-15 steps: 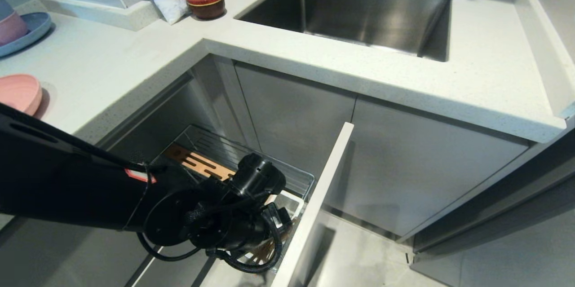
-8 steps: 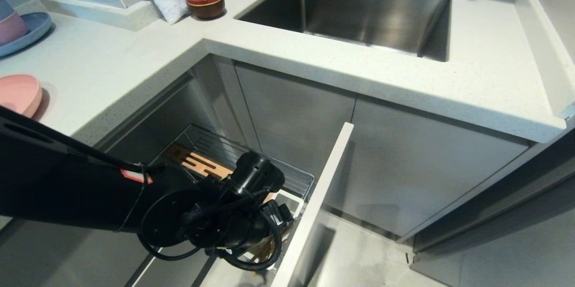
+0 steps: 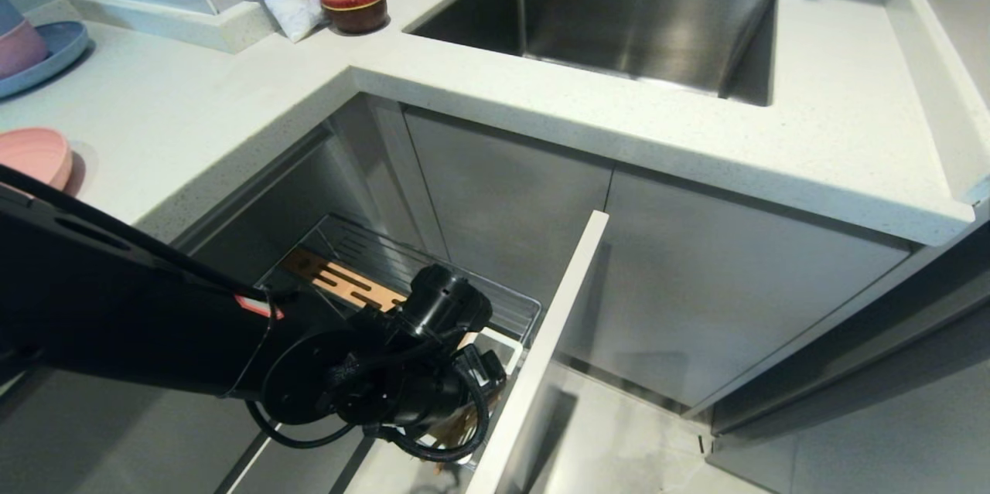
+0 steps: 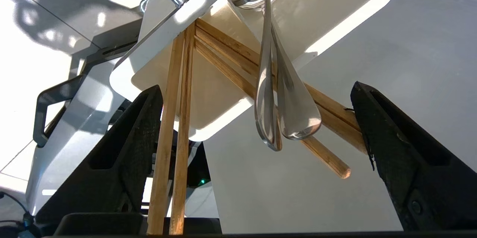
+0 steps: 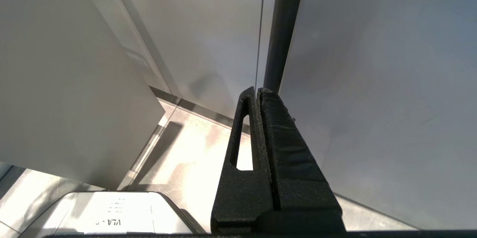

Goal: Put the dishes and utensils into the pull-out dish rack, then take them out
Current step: Take the spoon out of the cupboard

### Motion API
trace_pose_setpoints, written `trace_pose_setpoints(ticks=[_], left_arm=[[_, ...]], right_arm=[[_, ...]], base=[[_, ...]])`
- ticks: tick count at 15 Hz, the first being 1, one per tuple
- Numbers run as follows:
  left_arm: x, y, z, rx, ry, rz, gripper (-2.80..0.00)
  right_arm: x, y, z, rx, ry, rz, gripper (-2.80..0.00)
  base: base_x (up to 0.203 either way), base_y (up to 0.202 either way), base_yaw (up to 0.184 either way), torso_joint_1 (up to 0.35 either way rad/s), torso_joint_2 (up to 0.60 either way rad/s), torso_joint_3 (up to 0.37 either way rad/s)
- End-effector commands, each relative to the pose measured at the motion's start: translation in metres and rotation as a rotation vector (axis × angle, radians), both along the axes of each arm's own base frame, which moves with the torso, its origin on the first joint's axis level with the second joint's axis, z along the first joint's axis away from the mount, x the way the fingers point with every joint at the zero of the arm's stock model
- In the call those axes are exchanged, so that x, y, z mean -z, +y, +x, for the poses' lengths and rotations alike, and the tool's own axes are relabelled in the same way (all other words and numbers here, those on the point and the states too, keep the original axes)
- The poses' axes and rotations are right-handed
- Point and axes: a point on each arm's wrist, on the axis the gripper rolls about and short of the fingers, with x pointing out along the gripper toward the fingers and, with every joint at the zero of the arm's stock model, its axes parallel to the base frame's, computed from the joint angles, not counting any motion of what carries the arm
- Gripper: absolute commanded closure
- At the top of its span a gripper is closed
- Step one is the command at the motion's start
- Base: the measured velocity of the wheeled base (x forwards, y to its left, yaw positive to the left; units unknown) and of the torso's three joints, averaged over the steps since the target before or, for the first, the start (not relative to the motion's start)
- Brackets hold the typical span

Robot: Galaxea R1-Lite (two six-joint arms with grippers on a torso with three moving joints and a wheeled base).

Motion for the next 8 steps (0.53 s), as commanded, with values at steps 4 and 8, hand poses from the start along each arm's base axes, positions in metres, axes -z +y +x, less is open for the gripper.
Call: trace_pose_setpoints(ticks=[4, 8], left_arm=[[0.0019, 0.0000, 0.0001, -0.006, 0.006, 0.003, -2.80], [0.0011, 0.0000, 0.0002, -0.006, 0.004, 0.001, -2.80]], right_arm=[[0.0005, 0.0000, -0.0002, -0.001, -0.002, 0.000, 0.00], [0.0005, 0.0000, -0.0002, -0.001, -0.002, 0.000, 0.00]], base=[[0.000, 0.000, 0.000, 0.000, 0.00, 0.000], [0.000, 0.000, 0.000, 0.000, 0.00, 0.000]])
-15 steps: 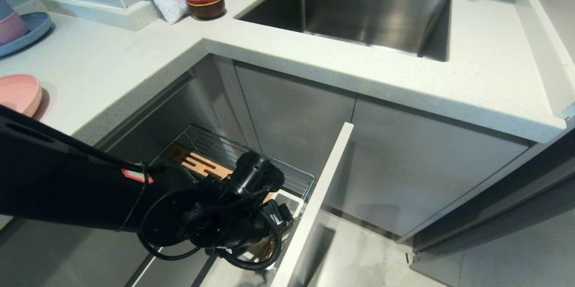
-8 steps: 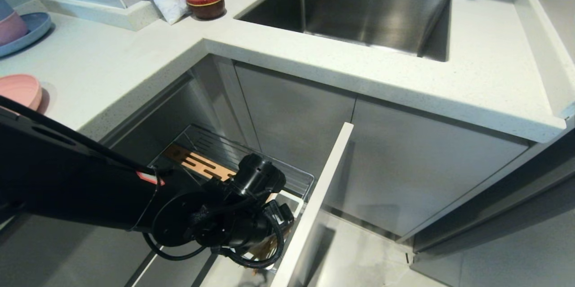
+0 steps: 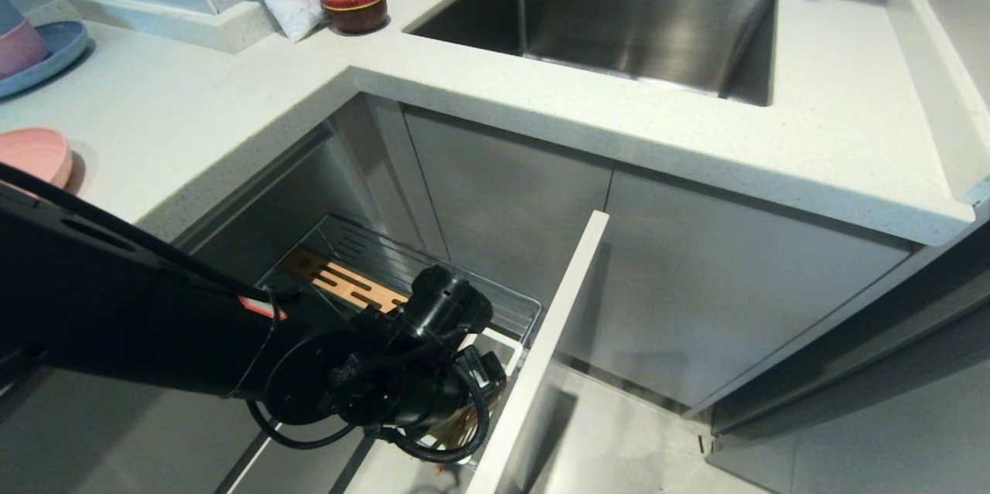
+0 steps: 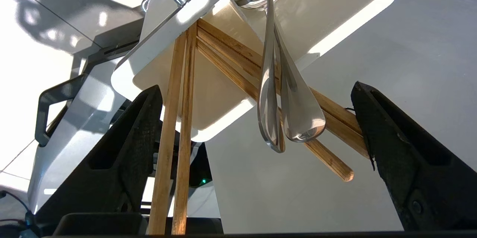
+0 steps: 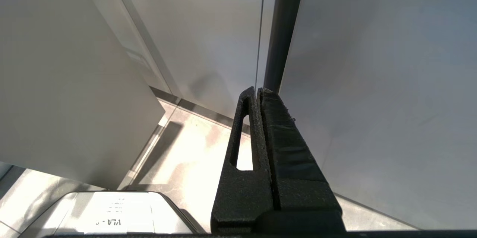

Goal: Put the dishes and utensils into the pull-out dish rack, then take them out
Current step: Take the spoon out of the cupboard

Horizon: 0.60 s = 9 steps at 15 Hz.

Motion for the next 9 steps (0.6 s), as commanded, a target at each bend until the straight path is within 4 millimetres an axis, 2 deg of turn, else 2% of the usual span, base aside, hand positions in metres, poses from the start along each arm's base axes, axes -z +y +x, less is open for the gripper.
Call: trace_pose_setpoints(ticks=[1, 3, 4, 9], left_arm=[[0.0000, 0.0000, 0.0000, -0.005, 0.001, -0.002, -2.80], [0.0000, 0.0000, 0.0000, -0.005, 0.001, -0.002, -2.80], [0.0014, 0.0000, 0.0000, -0.005, 0.005, 0.002, 0.00], [0.0006, -0.0001, 0.0000, -0.005, 0.003, 0.000, 0.00]], right_arm=[[0.0005, 0.0000, -0.0002, 0.001, -0.002, 0.000, 0.00], [0.0005, 0.0000, -0.0002, 0.000, -0.002, 0.000, 0.00], [0.0005, 0.0000, -0.0002, 0.000, -0.002, 0.000, 0.00], [0.0005, 0.0000, -0.0002, 0.001, -0.002, 0.000, 0.00]], base=[[0.000, 0.000, 0.000, 0.000, 0.00, 0.000], [0.000, 0.000, 0.000, 0.000, 0.00, 0.000], [0.000, 0.000, 0.000, 0.000, 0.00, 0.000], [0.000, 0.000, 0.000, 0.000, 0.00, 0.000]])
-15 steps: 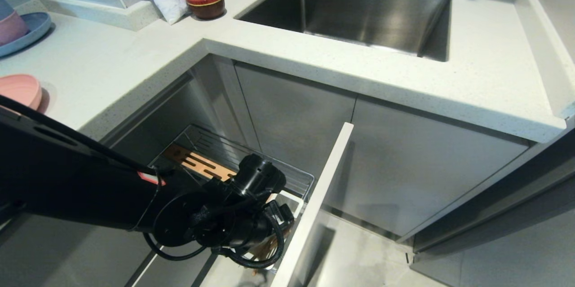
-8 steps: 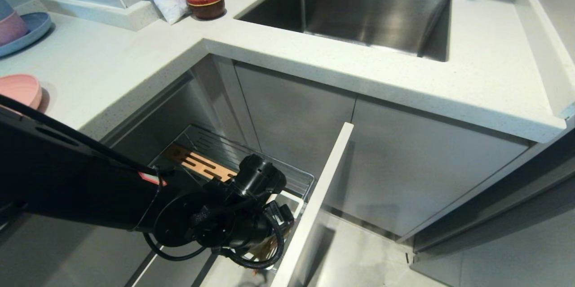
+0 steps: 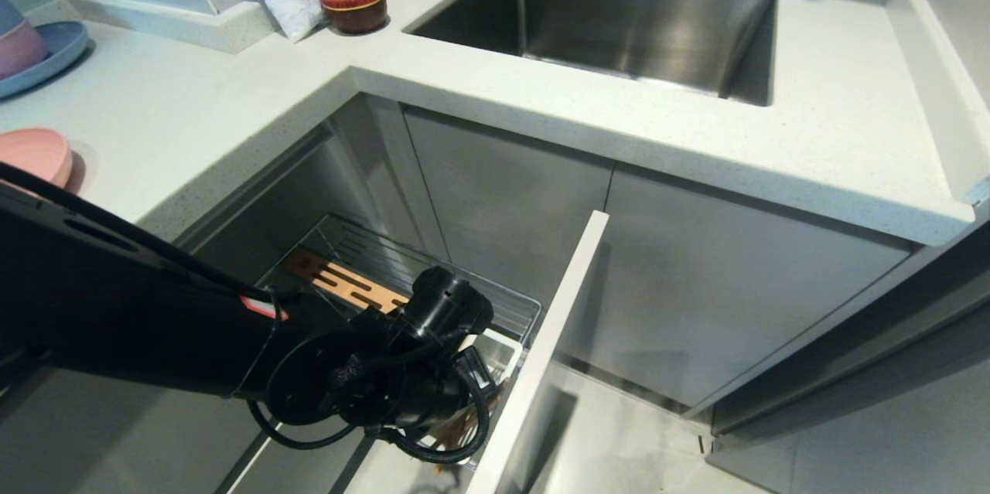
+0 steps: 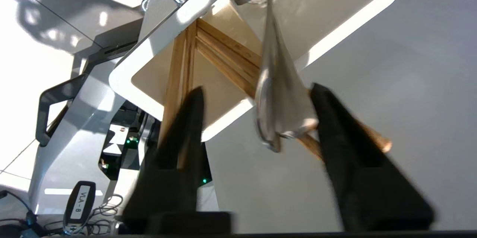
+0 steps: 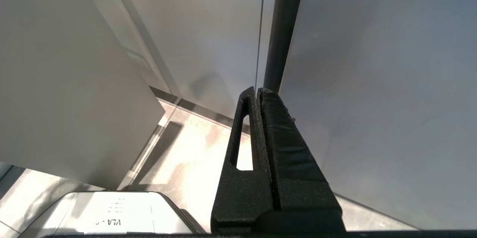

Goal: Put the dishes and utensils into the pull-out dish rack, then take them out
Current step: Take the spoon out of the cupboard

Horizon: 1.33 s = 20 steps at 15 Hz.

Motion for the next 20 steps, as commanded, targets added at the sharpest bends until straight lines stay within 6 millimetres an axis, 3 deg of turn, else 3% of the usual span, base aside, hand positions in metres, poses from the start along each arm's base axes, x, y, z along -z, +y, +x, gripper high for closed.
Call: trace_pose_setpoints(ticks=[1, 10, 16, 20], left_arm=[[0.000, 0.000, 0.000, -0.004, 0.001, -0.001, 0.00], [-0.003, 0.001, -0.001, -0.003, -0.006, -0.007, 0.00], [-0.051, 0.016, -0.017, 0.015, -0.126, -0.090, 0.00], [-0.060, 0.019, -0.021, 0.020, -0.154, -0.107, 0.00]], right_arm=[[0.001, 0.000, 0.000, -0.001, -0.002, 0.000, 0.00], [0.001, 0.000, 0.000, -0.001, -0.002, 0.000, 0.00], [0.001, 0.000, 0.000, -0.001, -0.002, 0.000, 0.00], [0.001, 0.000, 0.000, -0.001, -0.002, 0.000, 0.00]], base=[[0.000, 0.000, 0.000, 0.000, 0.00, 0.000], [0.000, 0.000, 0.000, 0.000, 0.00, 0.000], [0.000, 0.000, 0.000, 0.000, 0.00, 0.000], [0.000, 0.000, 0.000, 0.000, 0.00, 0.000]])
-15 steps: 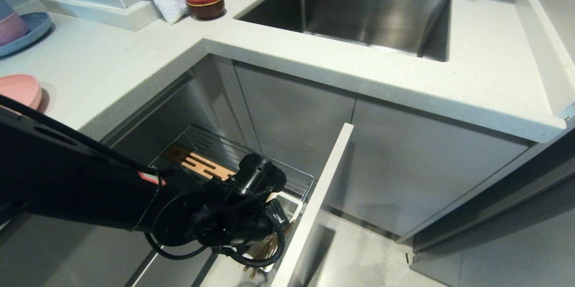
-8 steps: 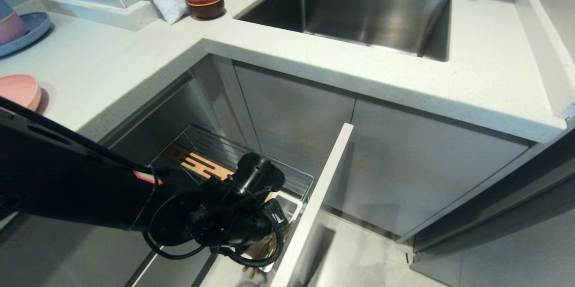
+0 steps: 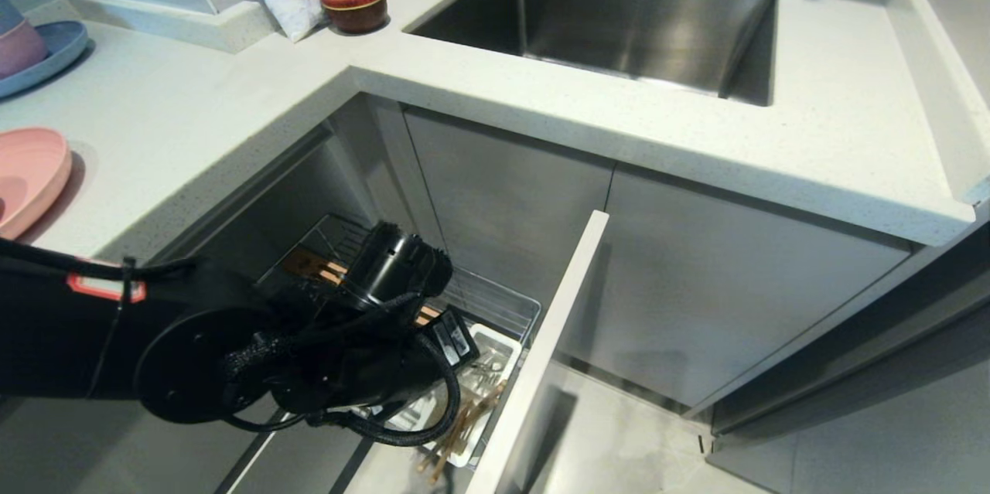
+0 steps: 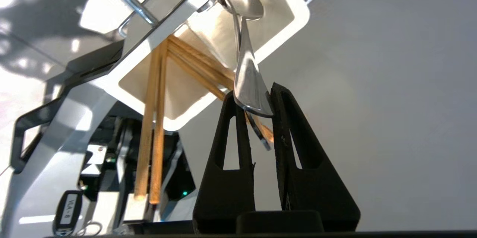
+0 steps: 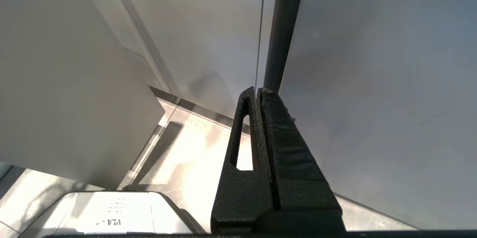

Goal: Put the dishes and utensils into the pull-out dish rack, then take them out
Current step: Take the spoon out of the cupboard

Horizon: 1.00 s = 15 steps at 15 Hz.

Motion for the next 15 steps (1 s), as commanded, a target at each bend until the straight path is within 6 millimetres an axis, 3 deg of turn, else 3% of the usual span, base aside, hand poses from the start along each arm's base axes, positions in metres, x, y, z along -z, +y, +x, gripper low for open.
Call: trace_pose_setpoints(ticks=[1, 15], left_arm=[[-0.008, 0.003, -0.003, -0.005, -0.020, -0.023, 0.00], [-0.018, 0.007, -0.022, 0.056, 0.030, 0.054, 0.00]], right_arm=[[0.001, 0.000, 0.000, -0.001, -0.002, 0.000, 0.00], [0.001, 0.000, 0.000, -0.001, -0.002, 0.000, 0.00]], base=[[0.000, 0.000, 0.000, 0.000, 0.00, 0.000], [0.000, 0.000, 0.000, 0.000, 0.00, 0.000]])
